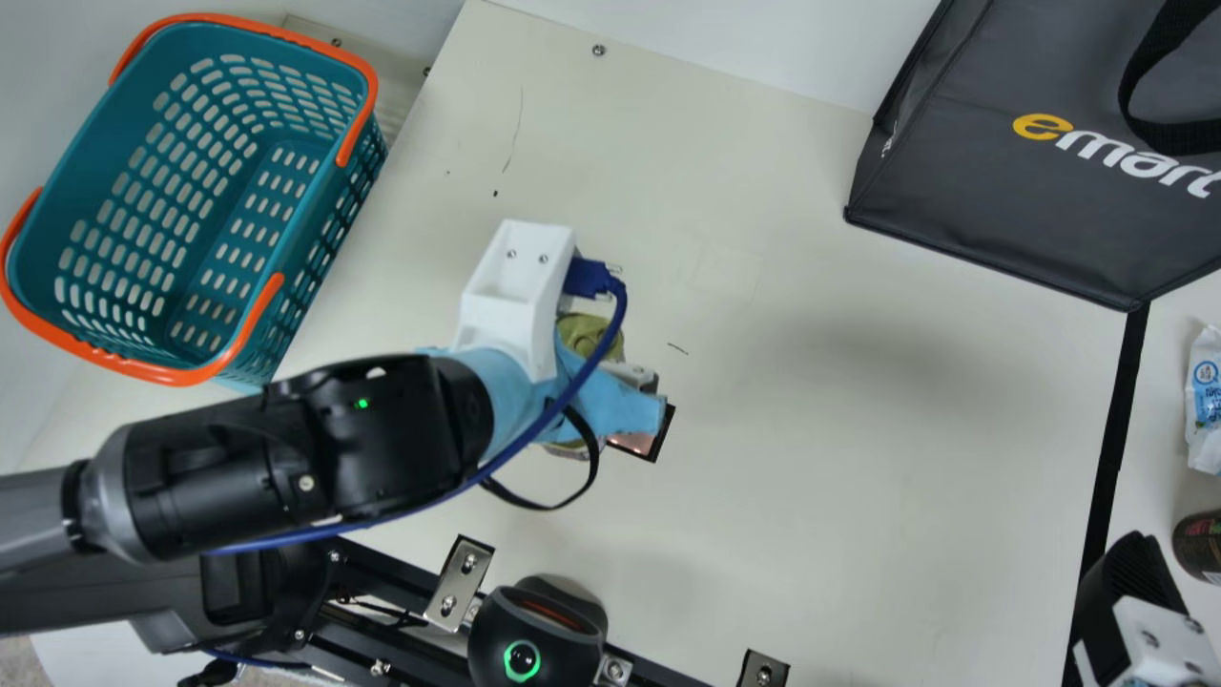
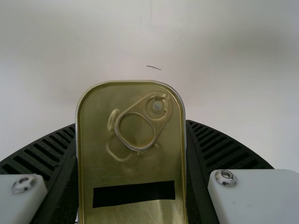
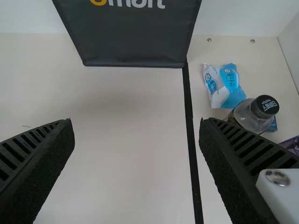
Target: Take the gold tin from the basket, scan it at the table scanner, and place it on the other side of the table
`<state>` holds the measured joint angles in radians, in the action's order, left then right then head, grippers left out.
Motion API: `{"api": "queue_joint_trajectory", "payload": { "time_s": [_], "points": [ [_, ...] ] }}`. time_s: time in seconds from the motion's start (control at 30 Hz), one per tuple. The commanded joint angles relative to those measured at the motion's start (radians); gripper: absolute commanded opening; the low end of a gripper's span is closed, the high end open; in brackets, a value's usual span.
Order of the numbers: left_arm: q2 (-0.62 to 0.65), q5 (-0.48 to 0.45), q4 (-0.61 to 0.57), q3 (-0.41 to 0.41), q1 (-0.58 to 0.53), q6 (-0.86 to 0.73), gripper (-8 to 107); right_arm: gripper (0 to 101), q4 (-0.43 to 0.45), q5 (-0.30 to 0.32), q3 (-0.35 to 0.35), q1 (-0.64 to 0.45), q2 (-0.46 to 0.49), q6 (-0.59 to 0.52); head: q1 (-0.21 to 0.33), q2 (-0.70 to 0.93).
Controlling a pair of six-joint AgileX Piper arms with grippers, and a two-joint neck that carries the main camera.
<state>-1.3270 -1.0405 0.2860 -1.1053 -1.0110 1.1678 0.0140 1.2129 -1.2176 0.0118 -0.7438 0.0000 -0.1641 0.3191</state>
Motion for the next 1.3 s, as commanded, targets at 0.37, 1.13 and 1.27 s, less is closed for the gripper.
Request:
{"api": "queue_joint_trajectory", "payload": {
  "time_s": [0.37,1.13,1.27],
  "points": [
    [-0.008,0.1,0.049,0.119,-0.106,0.05,-8,95,0.0,0.0,0.0,0.0,0.0,0.0,0.026,0.002],
    [-0.115,0.241,0.112,0.201,-0.163,0.171,-8,95,0.0,0.0,0.0,0.0,0.0,0.0,0.026,0.002],
    [-0.165,0.235,0.096,0.147,-0.146,0.164,-8,95,0.0,0.0,0.0,0.0,0.0,0.0,0.026,0.002]
  ]
}}
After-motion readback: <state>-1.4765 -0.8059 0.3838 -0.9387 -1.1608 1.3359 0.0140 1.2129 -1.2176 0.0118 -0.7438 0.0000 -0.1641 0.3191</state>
